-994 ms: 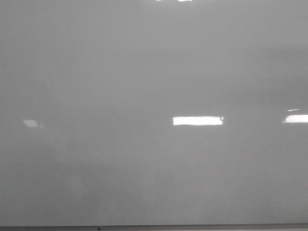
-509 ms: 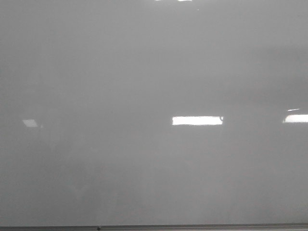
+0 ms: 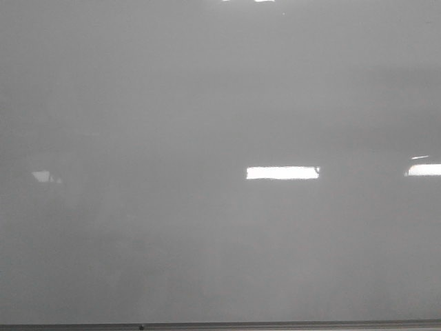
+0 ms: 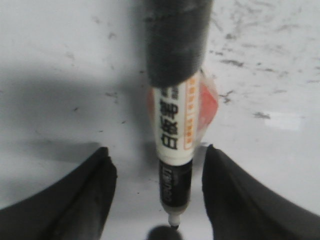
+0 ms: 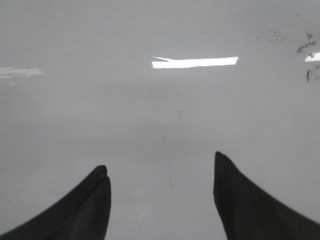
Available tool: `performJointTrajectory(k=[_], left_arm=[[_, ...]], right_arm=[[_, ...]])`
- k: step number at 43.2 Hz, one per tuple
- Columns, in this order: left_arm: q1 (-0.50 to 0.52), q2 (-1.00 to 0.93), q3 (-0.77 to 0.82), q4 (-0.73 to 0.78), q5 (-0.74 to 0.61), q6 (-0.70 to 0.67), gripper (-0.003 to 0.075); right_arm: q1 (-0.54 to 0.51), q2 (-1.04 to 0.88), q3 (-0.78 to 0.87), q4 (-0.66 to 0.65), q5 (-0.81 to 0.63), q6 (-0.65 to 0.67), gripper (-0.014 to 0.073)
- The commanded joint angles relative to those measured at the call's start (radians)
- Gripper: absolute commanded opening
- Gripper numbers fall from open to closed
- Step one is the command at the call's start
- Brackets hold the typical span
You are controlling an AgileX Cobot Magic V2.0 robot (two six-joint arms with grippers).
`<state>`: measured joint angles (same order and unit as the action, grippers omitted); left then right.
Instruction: Write number 8 on whiteboard
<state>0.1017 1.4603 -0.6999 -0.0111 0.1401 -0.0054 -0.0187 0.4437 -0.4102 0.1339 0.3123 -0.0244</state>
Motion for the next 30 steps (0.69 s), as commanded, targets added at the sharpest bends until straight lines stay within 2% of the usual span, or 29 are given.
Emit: performJointTrajectory(k=[1, 7, 10, 13, 20, 27, 30], left_arm=[[0.0, -0.025, -0.03, -0.001, -0.07, -0.01, 0.0211], [0.0, -0.025, -0.03, -0.001, -0.061, -0.01, 0.0036], [0.0, -0.031, -0.03, -0.001, -0.047, -0.01, -0.002], [0.0, -0.057, -0.033, -0.001, -0.014, -0.01, -0.0021], [-0.023, -0.168, -0.089, -0.001, 0.177, -0.01, -0.0021], [-0.114, -0.238, -0.178, -0.015, 0.377, 0.015, -0.0021], [-0.187, -0.24, -0.212, -0.063, 0.441, 0.086, -0.0021]], right_arm=[[0.005, 0.012, -0.034, 0.0, -0.073, -0.002, 0.0477], [0.005, 0.012, -0.034, 0.0, -0.072, -0.002, 0.0477], [0.005, 0.012, -0.034, 0.0, -0.072, -0.002, 0.0477], [0.005, 0.012, -0.034, 0.0, -0.073, -0.002, 0.0477], [0.005, 0.012, -0.036, 0.0, -0.076, -0.002, 0.0477], [0.005, 0.03, -0.073, 0.0, -0.039, -0.008, 0.0477], [0.009, 0.07, -0.112, 0.0, 0.011, -0.012, 0.0477]])
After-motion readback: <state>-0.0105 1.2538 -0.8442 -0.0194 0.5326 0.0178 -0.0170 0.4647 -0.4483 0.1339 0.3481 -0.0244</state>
